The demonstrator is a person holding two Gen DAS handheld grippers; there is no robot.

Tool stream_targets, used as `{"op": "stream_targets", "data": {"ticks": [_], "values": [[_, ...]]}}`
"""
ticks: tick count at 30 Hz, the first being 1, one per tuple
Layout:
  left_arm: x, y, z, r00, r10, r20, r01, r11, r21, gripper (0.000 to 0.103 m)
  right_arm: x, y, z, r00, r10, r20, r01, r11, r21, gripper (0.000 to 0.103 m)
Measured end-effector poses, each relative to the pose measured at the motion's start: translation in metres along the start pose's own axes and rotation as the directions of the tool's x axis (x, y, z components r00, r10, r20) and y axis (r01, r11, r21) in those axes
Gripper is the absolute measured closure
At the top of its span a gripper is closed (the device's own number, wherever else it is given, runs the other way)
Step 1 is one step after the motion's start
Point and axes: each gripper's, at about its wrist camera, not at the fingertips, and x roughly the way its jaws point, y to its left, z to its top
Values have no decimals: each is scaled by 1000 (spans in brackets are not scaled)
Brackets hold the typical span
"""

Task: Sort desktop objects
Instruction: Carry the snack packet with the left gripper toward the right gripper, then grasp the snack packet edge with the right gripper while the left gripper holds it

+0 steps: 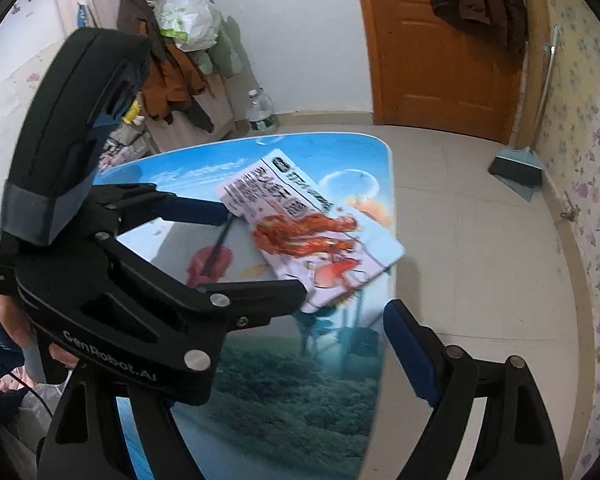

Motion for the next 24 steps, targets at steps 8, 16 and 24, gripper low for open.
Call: {"op": "stream_targets", "data": {"ticks": [8, 16, 24], "values": [[9, -15, 11, 1000, -18, -4, 18, 1000, 24, 0, -13, -16, -10, 1000, 10, 17, -11, 998, 62, 17], [13, -25, 21, 998, -54, -11, 54, 998, 11, 0, -29, -29, -17, 999, -4, 32, 0, 994, 107, 17], [16, -39, 26, 994, -113, -15, 113, 994, 11, 0, -40, -32, -21, 999, -4, 41, -2, 989, 145, 17]]}}
